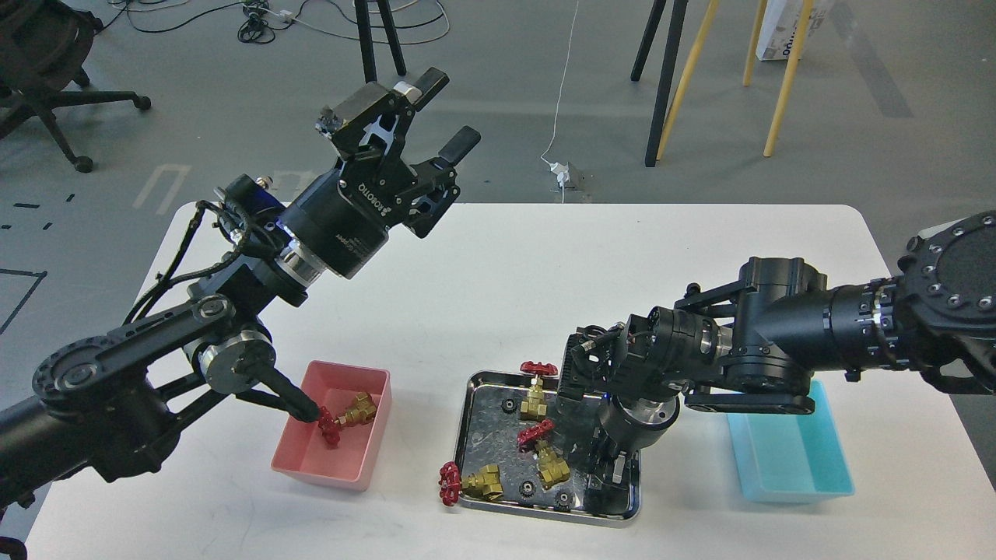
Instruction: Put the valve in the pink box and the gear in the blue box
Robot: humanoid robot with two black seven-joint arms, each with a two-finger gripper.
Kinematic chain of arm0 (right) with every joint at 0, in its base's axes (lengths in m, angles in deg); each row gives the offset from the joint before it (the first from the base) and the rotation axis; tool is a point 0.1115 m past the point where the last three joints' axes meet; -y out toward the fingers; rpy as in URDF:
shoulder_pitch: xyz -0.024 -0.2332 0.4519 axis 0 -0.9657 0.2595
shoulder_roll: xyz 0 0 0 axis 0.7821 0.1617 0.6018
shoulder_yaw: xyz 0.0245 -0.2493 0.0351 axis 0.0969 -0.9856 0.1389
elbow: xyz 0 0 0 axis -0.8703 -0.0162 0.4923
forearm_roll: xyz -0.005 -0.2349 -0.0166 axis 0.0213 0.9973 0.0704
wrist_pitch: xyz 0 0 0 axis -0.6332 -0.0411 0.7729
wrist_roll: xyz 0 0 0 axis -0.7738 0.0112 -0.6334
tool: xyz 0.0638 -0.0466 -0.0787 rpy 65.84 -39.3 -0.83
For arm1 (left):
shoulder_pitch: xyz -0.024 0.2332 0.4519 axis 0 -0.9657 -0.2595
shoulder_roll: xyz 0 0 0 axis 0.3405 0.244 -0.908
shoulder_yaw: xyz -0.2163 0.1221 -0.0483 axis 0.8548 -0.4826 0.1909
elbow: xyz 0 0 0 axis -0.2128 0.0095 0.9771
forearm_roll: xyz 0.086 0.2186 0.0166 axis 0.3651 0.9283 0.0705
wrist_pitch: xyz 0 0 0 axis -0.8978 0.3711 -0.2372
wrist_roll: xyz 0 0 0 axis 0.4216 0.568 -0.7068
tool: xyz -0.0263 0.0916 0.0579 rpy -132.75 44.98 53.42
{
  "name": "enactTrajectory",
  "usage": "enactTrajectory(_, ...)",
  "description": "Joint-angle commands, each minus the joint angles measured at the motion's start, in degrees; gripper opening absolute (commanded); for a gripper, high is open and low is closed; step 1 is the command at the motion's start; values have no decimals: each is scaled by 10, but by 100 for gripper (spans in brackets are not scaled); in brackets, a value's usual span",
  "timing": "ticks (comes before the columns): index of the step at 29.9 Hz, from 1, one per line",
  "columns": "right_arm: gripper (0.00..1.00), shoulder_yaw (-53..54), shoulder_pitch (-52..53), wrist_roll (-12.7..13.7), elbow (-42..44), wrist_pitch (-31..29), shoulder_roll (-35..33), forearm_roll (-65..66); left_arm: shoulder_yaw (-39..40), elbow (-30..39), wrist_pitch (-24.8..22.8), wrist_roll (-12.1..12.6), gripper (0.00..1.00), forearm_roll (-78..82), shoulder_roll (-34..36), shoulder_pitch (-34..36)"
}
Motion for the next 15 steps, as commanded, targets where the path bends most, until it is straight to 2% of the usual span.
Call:
enactTrajectory(1,0,17,39,0,-25,0,-27,-3,0,-1,0,0,70,0,0,-3)
enactTrajectory(3,0,40,71,0,-49,0,-63,-10,0,0,0,0,70,0,-1,-4)
enactTrajectory(8,0,51,133,0,-124,0,-226,-8,-2,0,0,0,70,0,-1,-4)
enactTrajectory(12,1,34,137,6,-182,0,-366,32,-3,-1,0,0,70,0,-6,-4)
enactTrajectory(15,1,18,115,23,-204,0,-442,103,-3,-1,0,0,70,1,-9,-4)
